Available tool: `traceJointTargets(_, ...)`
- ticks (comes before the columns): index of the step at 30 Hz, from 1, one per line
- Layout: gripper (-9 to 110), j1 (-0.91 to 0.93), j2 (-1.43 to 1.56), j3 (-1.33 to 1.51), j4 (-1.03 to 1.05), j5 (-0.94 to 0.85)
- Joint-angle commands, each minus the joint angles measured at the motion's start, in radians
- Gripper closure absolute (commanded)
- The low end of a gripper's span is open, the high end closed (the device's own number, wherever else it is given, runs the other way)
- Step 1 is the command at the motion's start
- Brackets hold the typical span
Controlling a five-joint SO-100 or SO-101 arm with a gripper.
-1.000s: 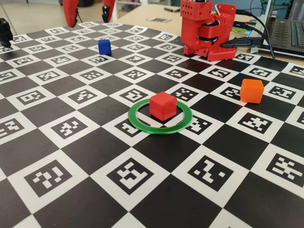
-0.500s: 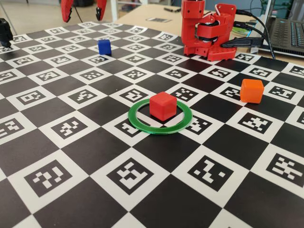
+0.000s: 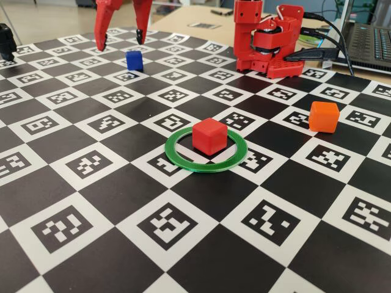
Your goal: Grab the red cube then put it in the green circle then put the blue cube on top and finally the orange cube on top
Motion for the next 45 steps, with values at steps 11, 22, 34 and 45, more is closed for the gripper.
traceJointTargets(11,56,0.012,0.044,0.104,-0.149,0.002)
traceJointTargets(22,56,0.002,0.029,0.135,-0.169,0.046)
traceJointTargets(34,56,-0.025,0.031,0.181,-0.235,0.258)
traceJointTargets(45,56,-0.026,0.04,0.172,-0.256,0.46)
